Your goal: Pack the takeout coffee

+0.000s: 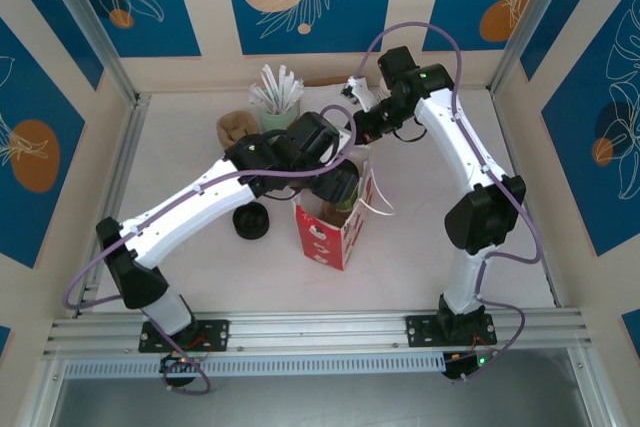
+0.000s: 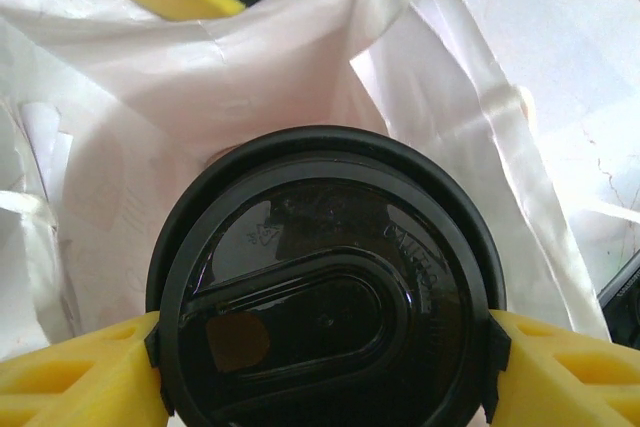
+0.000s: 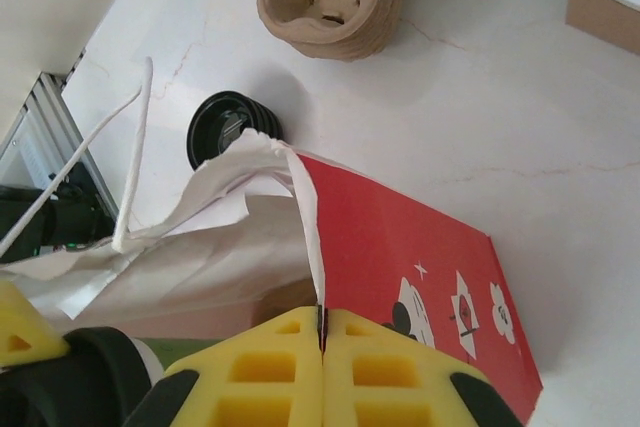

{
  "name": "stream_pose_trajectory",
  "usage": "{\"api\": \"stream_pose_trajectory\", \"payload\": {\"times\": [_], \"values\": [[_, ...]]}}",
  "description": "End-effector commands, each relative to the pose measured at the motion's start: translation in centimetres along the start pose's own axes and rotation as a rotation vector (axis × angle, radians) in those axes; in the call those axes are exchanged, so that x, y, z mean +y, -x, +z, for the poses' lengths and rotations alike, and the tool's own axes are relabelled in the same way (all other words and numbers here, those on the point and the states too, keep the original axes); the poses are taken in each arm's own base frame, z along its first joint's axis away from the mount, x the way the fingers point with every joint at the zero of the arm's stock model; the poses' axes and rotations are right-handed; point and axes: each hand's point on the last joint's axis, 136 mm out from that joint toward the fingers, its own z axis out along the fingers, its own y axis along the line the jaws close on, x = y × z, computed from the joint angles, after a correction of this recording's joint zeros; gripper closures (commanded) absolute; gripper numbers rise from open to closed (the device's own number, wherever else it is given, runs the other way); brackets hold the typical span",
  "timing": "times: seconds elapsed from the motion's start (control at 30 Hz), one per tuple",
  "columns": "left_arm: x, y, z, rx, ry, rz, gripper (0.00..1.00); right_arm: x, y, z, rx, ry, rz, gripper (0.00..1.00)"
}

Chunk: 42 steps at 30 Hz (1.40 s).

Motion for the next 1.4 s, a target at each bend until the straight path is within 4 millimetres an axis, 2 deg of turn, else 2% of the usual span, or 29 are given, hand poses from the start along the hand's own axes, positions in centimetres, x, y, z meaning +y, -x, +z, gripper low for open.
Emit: {"api": "stream_pose_trajectory", "payload": {"times": [0.0,0.13,0.6,1.03,1.23,1.37], "values": [[0.8,0.6,-1.6,-0.067,0.023,-0.041,0.26,2.6,-0.1,-1.6,-0.051,-0.002,0.069,0.92],[1.3,0.5,-1.7,-0.091,0.042,-0.048,0.26,3.8,-0.3,-1.9,-0.094,0.004,0.099,0.93],[1.9,-0.3,-1.3,-0.089,0.084,0.014,0.26,4.6,-0.7,-1.4,-0.112,0.028,0.131,0.95],[0.8,-1.6,1.5,-0.076,0.102,0.065,0.27,5.6,-0.8,-0.7,-0.099,0.104,0.19,0.97],[0.0,-1.9,2.7,-0.082,0.093,0.064,0.27,7.3,-1.8,-0.7,-0.12,0.166,0.112,0.98],[-0.2,-2.9,3.9,-0.061,0.108,0.095,0.27,8.3,-2.3,-1.0,-0.144,0.19,0.061,0.98]]}}
